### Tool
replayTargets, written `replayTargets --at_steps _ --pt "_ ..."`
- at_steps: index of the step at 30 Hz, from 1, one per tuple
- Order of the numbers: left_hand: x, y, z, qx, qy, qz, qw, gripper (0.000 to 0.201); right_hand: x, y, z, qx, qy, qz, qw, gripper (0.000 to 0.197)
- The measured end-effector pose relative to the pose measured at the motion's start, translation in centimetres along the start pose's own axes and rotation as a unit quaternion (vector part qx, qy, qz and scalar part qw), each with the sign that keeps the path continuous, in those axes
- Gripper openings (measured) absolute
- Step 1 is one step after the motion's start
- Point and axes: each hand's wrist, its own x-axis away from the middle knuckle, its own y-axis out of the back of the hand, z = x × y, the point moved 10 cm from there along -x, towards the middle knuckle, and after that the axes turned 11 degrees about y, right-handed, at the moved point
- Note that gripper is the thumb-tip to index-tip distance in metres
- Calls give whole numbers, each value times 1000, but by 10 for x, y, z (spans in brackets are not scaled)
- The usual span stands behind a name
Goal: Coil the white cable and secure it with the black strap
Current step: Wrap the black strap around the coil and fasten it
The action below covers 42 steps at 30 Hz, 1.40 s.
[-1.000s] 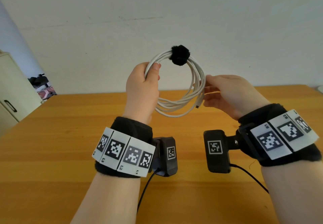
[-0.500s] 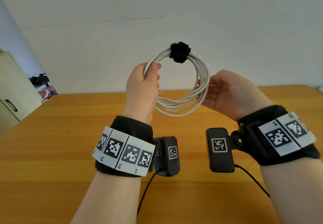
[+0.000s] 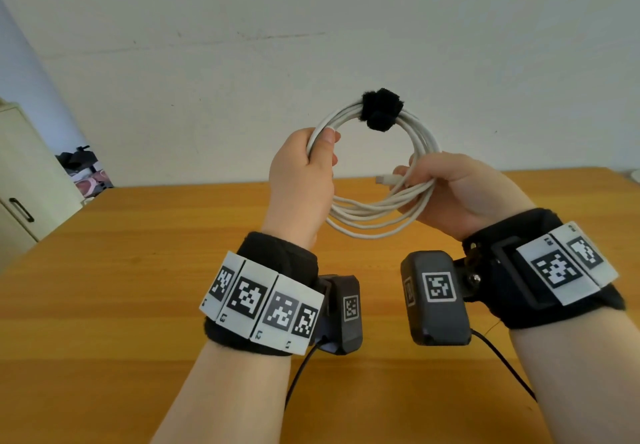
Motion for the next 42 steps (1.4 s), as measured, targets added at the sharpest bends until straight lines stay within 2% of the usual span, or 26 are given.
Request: replayTargets --at_steps 4,10,14,18,22,25,27,30,32,36,42 --pt "0 -1 0 0 5 -1 1000 26 2 -6 4 -43 2 18 999 24" --pt "-2 8 -2 -4 -4 -15 1000 25 1 -4 3 47 4 13 999 14" --pt "-2 10 -2 -6 -6 -20 1000 23 0 0 10 142 38 -4 989 12" --pt "-2 9 -1 -12 -8 -20 1000 21 -1 8 13 231 64 -39 970 25" --pt "-2 6 0 -19 -7 -18 1000 23 -1 7 4 178 20 -26 983 17" --pt "-1 5 -1 -34 -13 -28 999 23 1 -3 -7 44 -28 18 998 17" --pt "0 5 -3 -48 -22 -38 998 22 3 -10 -14 -35 -52 36 997 10" --pt "1 8 -10 -80 -46 -52 994 24 2 -16 -18 -96 -64 45 992 11" --pt "2 10 -15 -103 -64 -59 991 23 0 -15 -16 -74 -54 52 994 12" --pt "3 10 -16 -122 -75 -61 988 24 -3 -5 -7 64 -7 35 997 18" --pt "1 12 -13 -109 -61 -65 990 28 -3 -10 -5 -7 -3 50 999 23"
